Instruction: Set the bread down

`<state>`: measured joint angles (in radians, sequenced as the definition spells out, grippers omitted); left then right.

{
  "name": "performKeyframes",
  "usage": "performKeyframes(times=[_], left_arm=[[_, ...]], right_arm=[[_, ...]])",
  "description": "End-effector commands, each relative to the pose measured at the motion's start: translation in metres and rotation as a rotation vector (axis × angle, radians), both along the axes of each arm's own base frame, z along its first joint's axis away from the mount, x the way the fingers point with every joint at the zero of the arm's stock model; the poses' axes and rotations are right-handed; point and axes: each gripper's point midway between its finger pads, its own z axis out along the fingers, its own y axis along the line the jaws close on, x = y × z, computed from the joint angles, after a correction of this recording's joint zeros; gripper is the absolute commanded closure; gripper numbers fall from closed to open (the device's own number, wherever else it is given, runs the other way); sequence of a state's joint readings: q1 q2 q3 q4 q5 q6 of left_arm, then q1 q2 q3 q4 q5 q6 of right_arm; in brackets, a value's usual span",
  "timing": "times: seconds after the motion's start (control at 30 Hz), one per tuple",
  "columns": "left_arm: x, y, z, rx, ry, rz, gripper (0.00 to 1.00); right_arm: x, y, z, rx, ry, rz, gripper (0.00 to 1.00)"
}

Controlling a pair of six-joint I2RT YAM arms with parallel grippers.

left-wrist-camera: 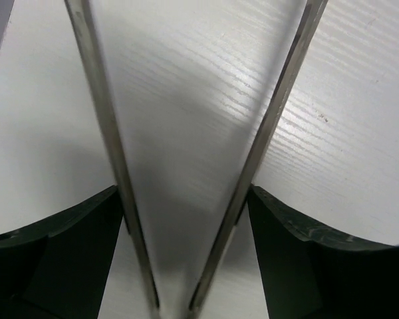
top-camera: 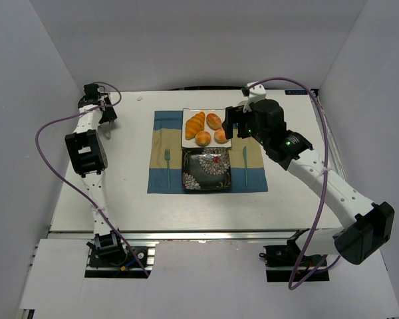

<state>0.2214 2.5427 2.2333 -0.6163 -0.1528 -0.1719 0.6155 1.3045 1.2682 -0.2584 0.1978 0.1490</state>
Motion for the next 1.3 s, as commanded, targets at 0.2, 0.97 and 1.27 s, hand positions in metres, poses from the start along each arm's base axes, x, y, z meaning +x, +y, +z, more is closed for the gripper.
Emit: performKeyframes(times=[0.2, 0.97, 1.27], left_arm=[[0.009, 0.012, 0.023, 0.043, -0.071, -0.002, 0.27], [-0.091, -0.126, 0.252, -0.039, -0.272, -0.288, 0.31], [-0.166, -0.289, 0.257, -0.193, -0.294, -0.571, 0.32]], right_arm=[[0.007, 0.009, 0.026, 0.061, -0.060, 0.019, 0.11], [-0.034, -0.060, 0.035, 0.114, -0.060, -0.219, 0.11], [-0.074, -0.140, 0.067, 0.225, -0.072, -0.543, 0.11]])
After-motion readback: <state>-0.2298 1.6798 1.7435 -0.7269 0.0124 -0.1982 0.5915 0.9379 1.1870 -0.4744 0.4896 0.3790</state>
